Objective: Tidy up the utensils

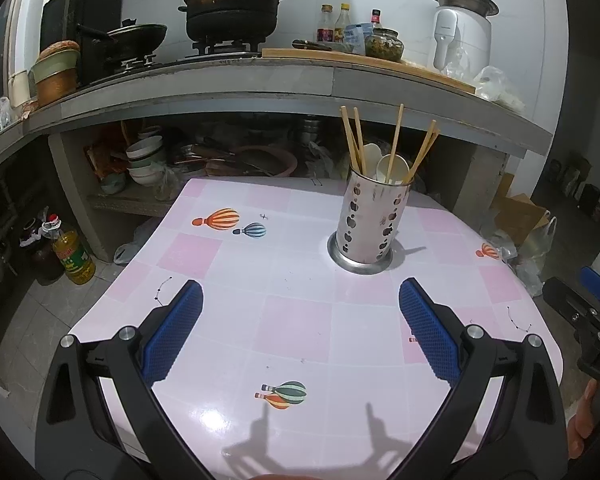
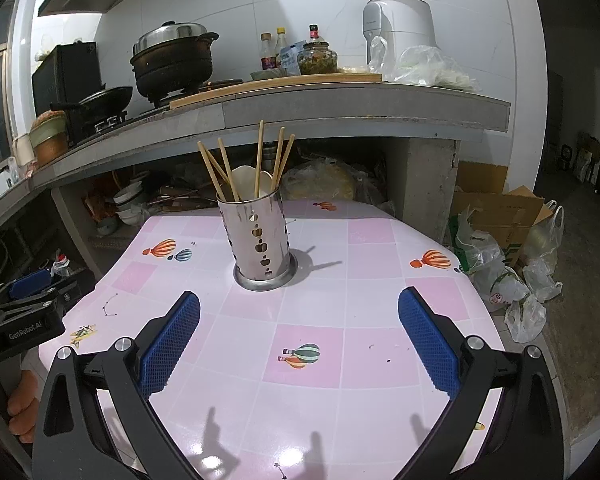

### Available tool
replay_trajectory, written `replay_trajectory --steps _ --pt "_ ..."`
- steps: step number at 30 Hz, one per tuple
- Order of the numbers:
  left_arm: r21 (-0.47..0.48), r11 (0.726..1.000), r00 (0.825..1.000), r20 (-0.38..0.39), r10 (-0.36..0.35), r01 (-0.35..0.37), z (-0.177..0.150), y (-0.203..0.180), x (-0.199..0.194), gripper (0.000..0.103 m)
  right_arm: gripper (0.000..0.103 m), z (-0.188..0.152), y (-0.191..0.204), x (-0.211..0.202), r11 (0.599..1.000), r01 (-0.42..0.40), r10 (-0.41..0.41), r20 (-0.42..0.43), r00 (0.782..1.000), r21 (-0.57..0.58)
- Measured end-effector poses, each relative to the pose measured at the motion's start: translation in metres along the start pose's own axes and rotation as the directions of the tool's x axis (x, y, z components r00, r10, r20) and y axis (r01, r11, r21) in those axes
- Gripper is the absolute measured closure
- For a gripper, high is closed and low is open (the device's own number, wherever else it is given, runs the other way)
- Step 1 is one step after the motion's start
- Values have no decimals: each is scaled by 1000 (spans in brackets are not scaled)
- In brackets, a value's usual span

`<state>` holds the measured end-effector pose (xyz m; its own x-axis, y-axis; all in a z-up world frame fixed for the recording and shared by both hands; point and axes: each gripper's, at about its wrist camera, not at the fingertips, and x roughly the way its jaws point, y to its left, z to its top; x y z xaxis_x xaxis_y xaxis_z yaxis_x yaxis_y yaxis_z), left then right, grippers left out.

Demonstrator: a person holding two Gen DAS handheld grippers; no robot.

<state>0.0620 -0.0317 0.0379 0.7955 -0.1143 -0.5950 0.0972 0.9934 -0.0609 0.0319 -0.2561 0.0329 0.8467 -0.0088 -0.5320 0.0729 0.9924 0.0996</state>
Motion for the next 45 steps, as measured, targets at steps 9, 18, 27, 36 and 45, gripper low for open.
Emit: replay_trajectory --steps 9,18,27,36,45 --pt "-7 1000 1000 -4 -3 3 0 1 1 8 6 -4 0 2 1000 -1 1 -4 1000 -1" --pt "-12 1000 1000 -6 -5 5 0 2 2 8 6 -5 1 2 1000 -4 4 -8 1000 -4" --pt "-12 1000 1000 -7 -7 7 0 2 2 8 6 -4 1 2 1000 -6 5 -10 1000 -5" --pt "-12 1000 1000 -5 -6 6 0 2 2 8 6 -2 2 2 1000 -6 6 -8 1000 -7" --pt "-12 1000 1000 -5 -6 6 0 2 1 8 6 0 2 2 1000 -8 7 -8 1000 -9"
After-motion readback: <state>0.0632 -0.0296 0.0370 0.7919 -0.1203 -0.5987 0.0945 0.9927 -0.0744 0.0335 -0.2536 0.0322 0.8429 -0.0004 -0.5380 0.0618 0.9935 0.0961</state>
